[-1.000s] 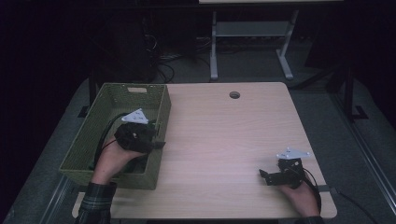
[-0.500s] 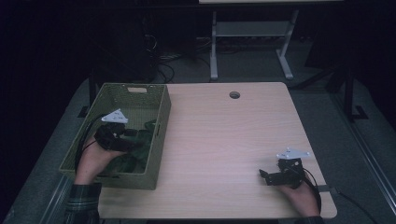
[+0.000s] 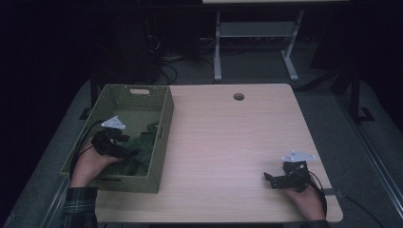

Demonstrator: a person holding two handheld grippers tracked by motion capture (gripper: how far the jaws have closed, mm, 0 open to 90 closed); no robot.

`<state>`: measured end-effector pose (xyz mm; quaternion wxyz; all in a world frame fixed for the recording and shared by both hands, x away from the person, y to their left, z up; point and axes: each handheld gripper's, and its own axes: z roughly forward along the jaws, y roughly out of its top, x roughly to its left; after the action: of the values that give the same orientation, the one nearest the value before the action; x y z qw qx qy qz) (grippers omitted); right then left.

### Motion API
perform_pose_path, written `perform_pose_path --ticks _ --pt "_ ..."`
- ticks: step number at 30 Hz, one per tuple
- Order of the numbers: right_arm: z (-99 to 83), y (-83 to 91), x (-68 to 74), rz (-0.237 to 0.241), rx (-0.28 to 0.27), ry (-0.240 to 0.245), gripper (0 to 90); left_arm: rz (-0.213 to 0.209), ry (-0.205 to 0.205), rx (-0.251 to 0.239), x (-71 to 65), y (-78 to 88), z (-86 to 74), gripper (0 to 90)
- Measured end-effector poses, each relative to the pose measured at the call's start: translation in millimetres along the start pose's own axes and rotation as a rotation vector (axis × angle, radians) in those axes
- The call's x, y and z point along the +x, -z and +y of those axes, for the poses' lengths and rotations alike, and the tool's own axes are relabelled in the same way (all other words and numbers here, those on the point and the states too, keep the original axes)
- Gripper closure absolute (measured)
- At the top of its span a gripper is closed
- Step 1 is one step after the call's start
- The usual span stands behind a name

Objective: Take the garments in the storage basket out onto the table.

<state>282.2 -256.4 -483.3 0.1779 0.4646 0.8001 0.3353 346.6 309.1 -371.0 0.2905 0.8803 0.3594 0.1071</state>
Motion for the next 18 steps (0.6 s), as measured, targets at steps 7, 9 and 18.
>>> perform_pose_path --ticks 7,9,18 --pt "0.0 0.0 0.0 0.0 0.0 0.001 1.9 -0.019 -0.007 0.031 0.5 -7.8 -0.4 20.1" --pt "0.0 0.0 0.0 0.0 0.0 0.0 1.8 -0.023 -0.025 0.041 1.2 -11.2 -1.0 19.4" --pt "0.0 0.0 0.0 0.0 0.0 -0.001 1.9 -0.031 -0.037 0.125 8.0 -26.2 -11.0 37.0"
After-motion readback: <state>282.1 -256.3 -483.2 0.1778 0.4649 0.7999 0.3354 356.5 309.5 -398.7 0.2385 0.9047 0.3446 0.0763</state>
